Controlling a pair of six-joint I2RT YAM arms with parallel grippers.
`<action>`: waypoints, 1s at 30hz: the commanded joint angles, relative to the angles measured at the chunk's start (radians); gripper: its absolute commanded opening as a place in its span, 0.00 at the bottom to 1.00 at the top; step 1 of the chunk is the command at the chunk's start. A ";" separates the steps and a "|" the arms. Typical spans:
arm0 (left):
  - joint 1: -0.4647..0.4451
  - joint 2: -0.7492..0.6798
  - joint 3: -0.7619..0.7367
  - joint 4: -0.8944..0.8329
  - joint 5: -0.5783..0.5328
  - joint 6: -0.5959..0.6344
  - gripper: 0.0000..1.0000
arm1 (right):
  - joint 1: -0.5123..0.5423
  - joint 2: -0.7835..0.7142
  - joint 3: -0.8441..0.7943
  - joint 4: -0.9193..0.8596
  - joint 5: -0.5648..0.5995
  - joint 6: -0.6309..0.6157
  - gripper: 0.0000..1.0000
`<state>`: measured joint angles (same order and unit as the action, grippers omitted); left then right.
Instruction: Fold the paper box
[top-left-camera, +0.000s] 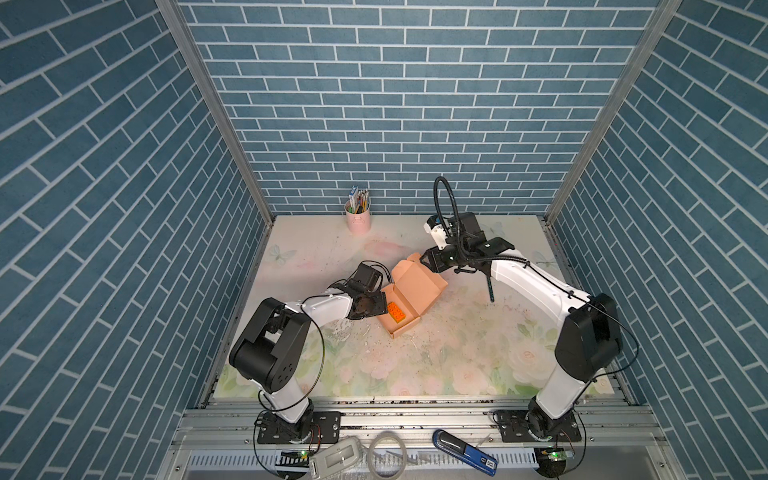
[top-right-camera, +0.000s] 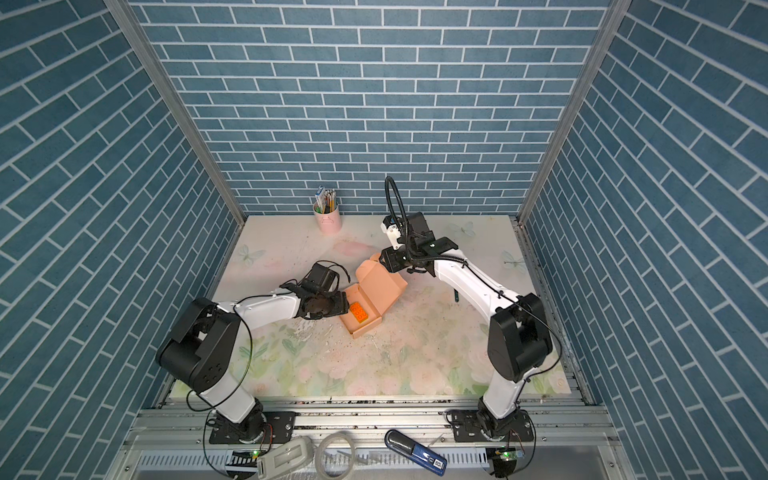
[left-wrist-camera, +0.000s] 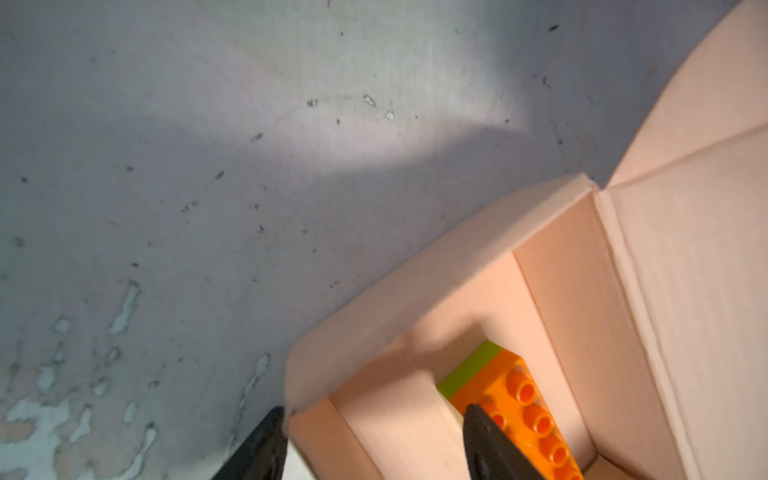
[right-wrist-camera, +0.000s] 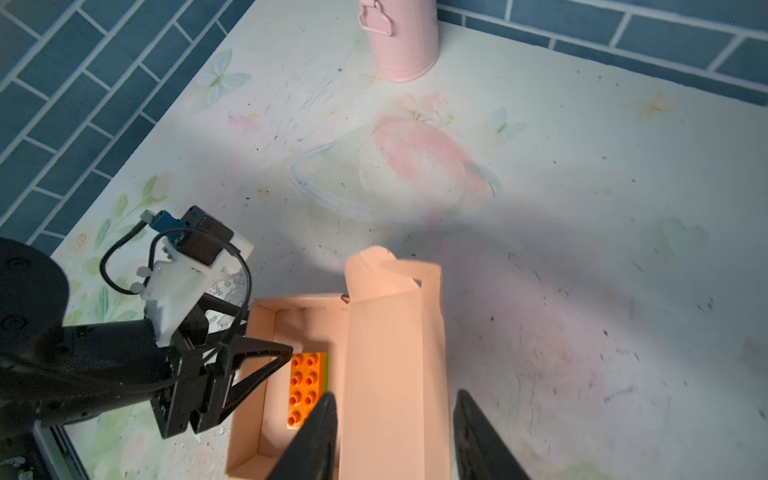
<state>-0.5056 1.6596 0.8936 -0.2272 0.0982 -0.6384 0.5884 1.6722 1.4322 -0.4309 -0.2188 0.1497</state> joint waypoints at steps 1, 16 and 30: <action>-0.033 -0.033 -0.025 0.025 -0.001 -0.024 0.69 | -0.007 -0.140 -0.111 0.057 0.108 0.123 0.48; -0.302 -0.068 -0.100 0.084 -0.110 -0.198 0.68 | -0.006 -0.553 -0.587 0.158 0.255 0.411 0.50; -0.434 0.002 -0.113 0.242 -0.153 -0.376 0.68 | -0.009 -0.647 -0.643 0.061 0.280 0.475 0.56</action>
<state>-0.9222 1.6463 0.7990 -0.0254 -0.0322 -0.9699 0.5819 1.0412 0.8158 -0.3309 0.0490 0.5652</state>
